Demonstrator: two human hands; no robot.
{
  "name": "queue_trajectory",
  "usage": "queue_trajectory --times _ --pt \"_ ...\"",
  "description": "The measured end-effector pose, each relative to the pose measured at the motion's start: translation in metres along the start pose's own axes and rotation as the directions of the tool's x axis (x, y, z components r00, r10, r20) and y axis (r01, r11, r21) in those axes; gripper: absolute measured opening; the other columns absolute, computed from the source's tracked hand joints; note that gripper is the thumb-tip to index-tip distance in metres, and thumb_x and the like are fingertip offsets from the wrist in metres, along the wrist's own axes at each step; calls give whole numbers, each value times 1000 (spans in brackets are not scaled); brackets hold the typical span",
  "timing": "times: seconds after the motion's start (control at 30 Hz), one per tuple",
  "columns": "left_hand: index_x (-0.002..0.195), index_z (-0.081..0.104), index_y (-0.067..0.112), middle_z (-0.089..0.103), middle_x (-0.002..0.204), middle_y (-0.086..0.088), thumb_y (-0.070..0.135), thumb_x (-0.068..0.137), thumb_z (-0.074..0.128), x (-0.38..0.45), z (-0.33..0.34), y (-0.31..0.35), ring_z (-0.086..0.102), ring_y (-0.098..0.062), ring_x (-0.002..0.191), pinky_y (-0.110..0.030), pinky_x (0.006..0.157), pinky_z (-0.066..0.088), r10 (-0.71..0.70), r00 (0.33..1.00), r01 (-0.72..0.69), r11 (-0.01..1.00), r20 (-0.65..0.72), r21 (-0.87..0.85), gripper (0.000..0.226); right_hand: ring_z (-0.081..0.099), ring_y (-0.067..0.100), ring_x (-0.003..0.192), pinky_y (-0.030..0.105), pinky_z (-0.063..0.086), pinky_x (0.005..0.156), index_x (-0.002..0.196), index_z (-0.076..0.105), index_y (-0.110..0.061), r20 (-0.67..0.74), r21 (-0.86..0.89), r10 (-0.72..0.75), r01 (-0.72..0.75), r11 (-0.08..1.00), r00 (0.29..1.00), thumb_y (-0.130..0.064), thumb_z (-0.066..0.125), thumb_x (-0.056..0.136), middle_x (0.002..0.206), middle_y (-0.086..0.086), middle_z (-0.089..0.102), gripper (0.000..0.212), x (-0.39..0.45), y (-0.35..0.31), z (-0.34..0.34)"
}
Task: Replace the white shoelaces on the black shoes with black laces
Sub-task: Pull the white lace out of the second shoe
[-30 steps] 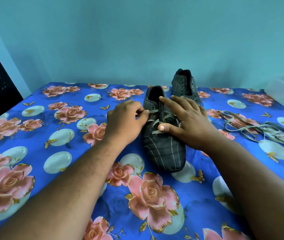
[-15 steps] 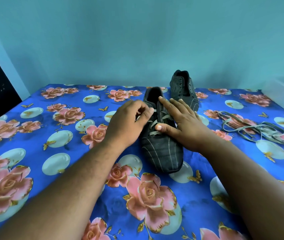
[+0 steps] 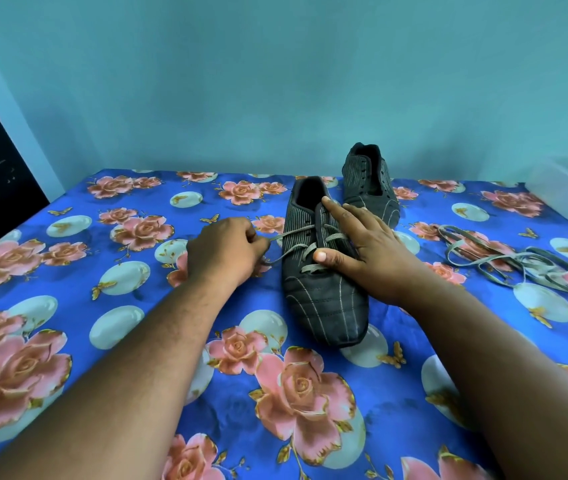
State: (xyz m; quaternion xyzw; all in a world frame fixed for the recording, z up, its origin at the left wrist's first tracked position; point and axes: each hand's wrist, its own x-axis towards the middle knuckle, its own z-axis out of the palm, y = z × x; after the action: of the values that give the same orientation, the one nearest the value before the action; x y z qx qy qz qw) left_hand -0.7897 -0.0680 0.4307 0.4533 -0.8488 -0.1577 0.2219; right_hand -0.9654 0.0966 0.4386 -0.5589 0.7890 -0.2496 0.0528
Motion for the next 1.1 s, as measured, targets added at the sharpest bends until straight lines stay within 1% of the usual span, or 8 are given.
queue_trajectory --times 0.17,0.37,0.53,0.7,0.77,0.83,0.93,1.1 --pt "107 69 32 66 114 9 63 96 41 -7 -1 15 51 -25 118 -45 93 38 249 956 -262 963 -153 -67 43 19 18 152 58 20 121 154 8 -56 -3 43 -17 17 999 1000 -101 27 65 164 -7 24 102 -1 -1 -1" --pt "87 63 32 58 91 18 53 96 59 -15 6 26 51 -19 108 -45 91 33 405 902 -423 899 -150 -112 23 19 15 152 60 19 120 155 10 -54 -10 54 -23 24 998 1000 -96 32 68 163 -11 24 100 0 -2 1" --pt "73 55 32 67 90 13 46 96 59 -1 9 17 55 -24 110 -45 95 36 166 985 -172 974 -52 -145 27 18 16 153 61 18 120 154 9 -56 -9 62 -24 25 998 1000 -103 26 62 163 -13 24 104 1 0 2" --pt "76 62 30 70 64 14 56 81 45 6 6 -2 67 -23 98 -50 98 41 -2 998 11 989 62 -146 31 16 16 153 59 17 121 155 11 -54 3 61 -11 10 998 1000 -94 33 67 164 -13 23 98 -2 -3 0" --pt "89 66 33 71 90 16 57 92 49 1 3 4 58 -22 113 -50 102 37 57 998 -57 997 -12 -54 30 18 16 153 59 17 121 155 11 -53 0 70 -9 9 998 1000 -94 33 67 164 -12 25 100 -2 -3 0" --pt "108 66 36 66 114 15 62 96 48 -5 1 12 55 -21 117 -52 101 41 197 976 -209 967 -92 -145 34 18 15 152 59 18 121 156 12 -52 -2 74 -12 13 997 1000 -95 33 67 163 -11 26 101 -2 -3 0" --pt "101 65 34 66 102 15 67 91 44 -11 3 20 60 -13 103 -47 95 45 393 913 -409 865 -113 -290 40 19 14 152 59 19 121 156 12 -52 -7 73 -13 13 997 1000 -97 32 64 163 -11 27 104 -2 -4 0" --pt "87 61 22 61 86 10 39 96 60 -11 7 24 59 -17 87 -45 80 51 448 885 -463 820 -125 -337 20 21 14 151 59 19 121 155 12 -53 -3 72 -13 13 997 1000 -94 34 67 162 -13 27 100 -1 -3 1"
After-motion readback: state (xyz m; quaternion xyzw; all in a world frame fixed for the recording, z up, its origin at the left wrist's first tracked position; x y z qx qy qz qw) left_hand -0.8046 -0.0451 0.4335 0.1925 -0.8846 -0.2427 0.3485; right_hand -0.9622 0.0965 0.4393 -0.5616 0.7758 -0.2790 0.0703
